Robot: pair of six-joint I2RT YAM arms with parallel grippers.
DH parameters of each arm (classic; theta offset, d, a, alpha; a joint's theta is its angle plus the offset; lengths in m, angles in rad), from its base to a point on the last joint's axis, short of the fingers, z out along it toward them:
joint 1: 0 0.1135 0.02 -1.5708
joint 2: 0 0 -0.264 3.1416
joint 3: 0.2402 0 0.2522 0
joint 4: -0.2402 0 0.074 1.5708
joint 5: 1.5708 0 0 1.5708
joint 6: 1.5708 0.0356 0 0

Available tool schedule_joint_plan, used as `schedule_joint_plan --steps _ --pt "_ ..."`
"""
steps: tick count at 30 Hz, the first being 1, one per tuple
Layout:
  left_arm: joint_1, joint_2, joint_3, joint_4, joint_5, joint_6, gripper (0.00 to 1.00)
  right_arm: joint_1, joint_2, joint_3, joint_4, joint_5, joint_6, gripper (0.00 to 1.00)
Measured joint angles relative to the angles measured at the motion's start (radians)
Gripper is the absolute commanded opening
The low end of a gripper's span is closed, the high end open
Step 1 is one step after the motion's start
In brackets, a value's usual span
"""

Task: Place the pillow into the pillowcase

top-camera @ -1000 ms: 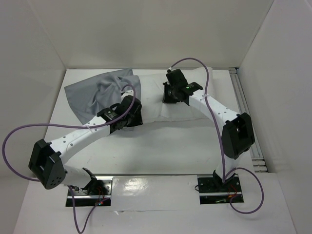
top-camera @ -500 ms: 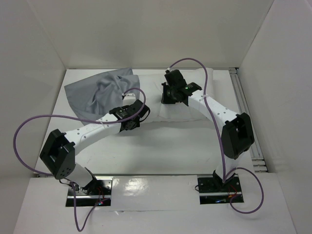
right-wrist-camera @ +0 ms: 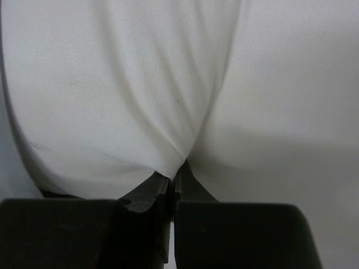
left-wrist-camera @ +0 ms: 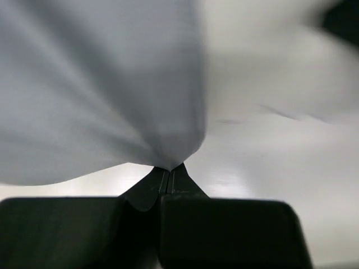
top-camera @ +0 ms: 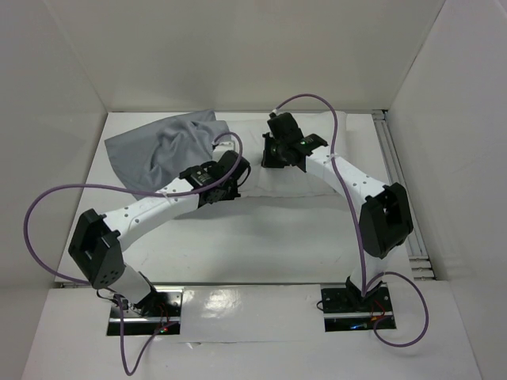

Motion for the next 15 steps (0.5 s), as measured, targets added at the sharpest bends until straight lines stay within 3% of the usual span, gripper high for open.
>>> schedule_joint_plan --steps 4,9,10,12,13,15 --pt "-0.022 0.029 0.102 0.100 0.236 0.076 0.00 -0.002 0.008 0.000 0.018 0.000 0.024 0.00" --pt "-0.006 0.064 0.217 0.147 0.413 0.151 0.00 -0.010 0.004 -0.008 0.040 -0.016 0.055 0.02" --pt "0.003 0.067 0.226 0.147 0.433 0.154 0.00 -0.011 0.001 -0.011 0.048 -0.020 0.058 0.15" --pt "0.033 0.073 0.234 0.147 0.475 0.161 0.00 -0.011 -0.020 -0.027 0.070 -0.026 0.072 0.58" --pt "0.050 0.074 0.235 0.146 0.492 0.167 0.00 -0.010 -0.037 -0.042 0.076 -0.022 0.069 0.85" --pt "0.077 0.077 0.235 0.145 0.521 0.171 0.00 -0.008 -0.085 -0.073 0.076 0.006 0.074 0.95"
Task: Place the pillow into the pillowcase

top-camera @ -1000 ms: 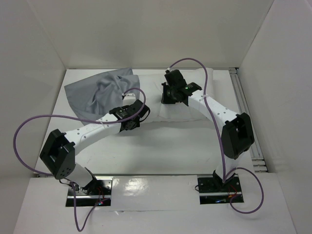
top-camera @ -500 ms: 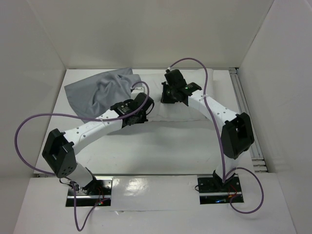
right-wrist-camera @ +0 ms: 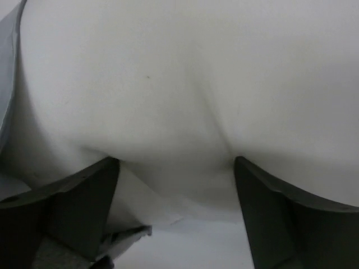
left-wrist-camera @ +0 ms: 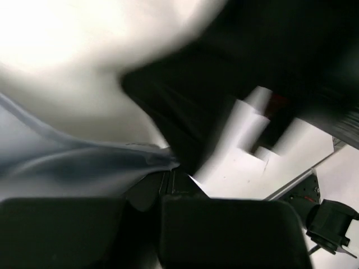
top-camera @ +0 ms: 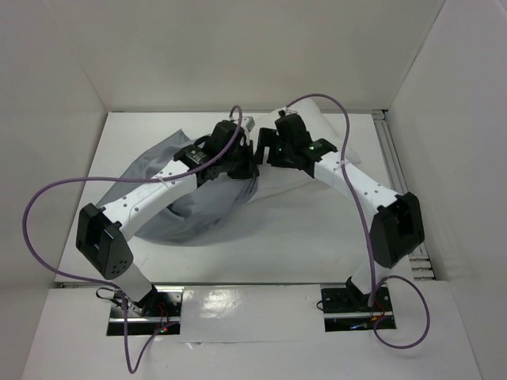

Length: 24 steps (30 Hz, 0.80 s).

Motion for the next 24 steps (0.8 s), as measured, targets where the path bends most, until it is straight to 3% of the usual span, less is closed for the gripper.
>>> schedule_joint_plan --steps 1,5,9,13,19,22,24 --pt "0.012 0.000 0.000 -0.007 0.016 0.001 0.00 -0.001 -0.031 -0.018 -0.003 0.028 0.001 0.99" --pt "0.028 0.000 0.000 0.006 0.042 0.001 0.00 -0.056 -0.199 -0.114 -0.071 0.100 0.000 0.99" --pt "0.036 0.000 0.000 0.009 0.051 0.001 0.00 -0.285 -0.303 -0.176 -0.111 0.096 -0.037 0.99" --pt "0.042 0.000 0.000 0.006 0.054 0.002 0.00 -0.491 -0.237 -0.190 -0.111 0.057 -0.079 0.99" --pt "0.048 0.000 0.000 -0.005 0.056 0.003 0.00 -0.594 -0.038 -0.187 -0.058 -0.052 -0.078 0.99" --pt "0.048 0.000 0.010 -0.027 0.056 0.007 0.00 -0.620 0.030 -0.180 0.003 -0.111 -0.067 0.89" --pt "0.048 0.001 0.025 -0.043 0.057 0.010 0.00 -0.632 0.043 -0.185 0.075 -0.148 -0.055 0.69"
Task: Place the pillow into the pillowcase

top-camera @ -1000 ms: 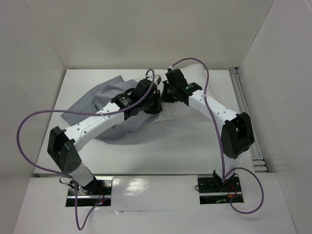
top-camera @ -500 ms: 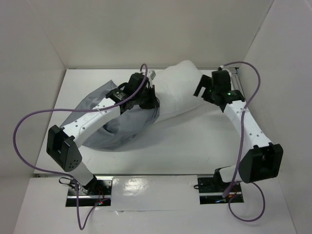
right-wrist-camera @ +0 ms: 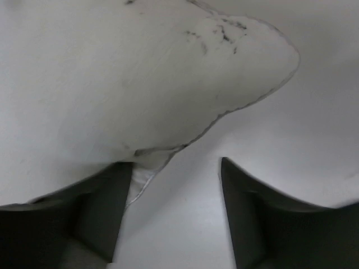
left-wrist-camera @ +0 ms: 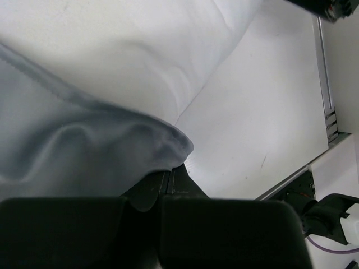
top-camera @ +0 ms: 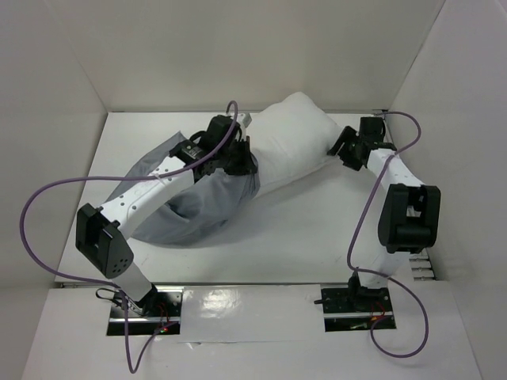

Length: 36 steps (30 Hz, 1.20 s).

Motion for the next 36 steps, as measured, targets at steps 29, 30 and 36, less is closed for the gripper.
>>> schedule_joint_plan --steps 29,30,36 --pt "0.005 0.010 0.148 -0.105 -0.010 0.071 0.00 -0.209 -0.058 -0.112 0.367 -0.233 0.260 1.00" --pt "0.005 0.010 0.148 -0.105 -0.010 0.071 0.00 -0.209 -0.037 -0.112 0.387 -0.256 0.287 1.00" --pt "0.005 0.022 0.154 -0.106 -0.008 0.072 0.00 -0.209 0.085 -0.116 0.557 -0.338 0.415 1.00"
